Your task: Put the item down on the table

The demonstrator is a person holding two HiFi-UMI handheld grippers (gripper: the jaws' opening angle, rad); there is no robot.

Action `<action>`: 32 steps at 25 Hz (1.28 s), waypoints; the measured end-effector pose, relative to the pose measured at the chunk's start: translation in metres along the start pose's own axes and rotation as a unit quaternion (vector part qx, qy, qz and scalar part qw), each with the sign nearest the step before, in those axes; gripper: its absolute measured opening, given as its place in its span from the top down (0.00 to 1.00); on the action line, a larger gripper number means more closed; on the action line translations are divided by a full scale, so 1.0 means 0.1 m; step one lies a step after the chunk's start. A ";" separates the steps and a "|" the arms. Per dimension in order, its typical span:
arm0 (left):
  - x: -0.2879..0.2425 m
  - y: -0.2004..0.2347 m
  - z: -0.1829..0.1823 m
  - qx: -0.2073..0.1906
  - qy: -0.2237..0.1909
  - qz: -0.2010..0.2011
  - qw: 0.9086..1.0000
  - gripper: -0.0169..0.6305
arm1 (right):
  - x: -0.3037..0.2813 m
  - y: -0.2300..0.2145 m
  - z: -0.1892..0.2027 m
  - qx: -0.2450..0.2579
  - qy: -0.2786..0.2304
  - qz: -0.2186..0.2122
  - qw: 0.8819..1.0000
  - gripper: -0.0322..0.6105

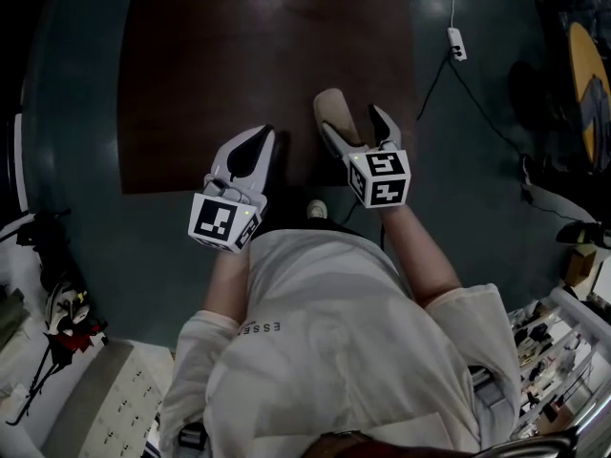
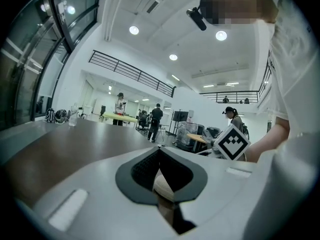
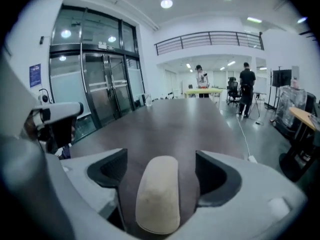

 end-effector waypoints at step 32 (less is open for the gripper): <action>1.65 -1.71 0.21 -0.045 -0.067 0.013 0.997 0.96 | 2.47 0.65 0.44 -0.021 -0.153 0.025 0.988 0.97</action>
Point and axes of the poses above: the fingertips, and each gripper's own axes: x backward along the fingers, y to its left, z out of its underside, the point moved 8 cm from there along x, backward along the fingers, and after that the axes turned 9 degrees about x, right-handed, at the moved point
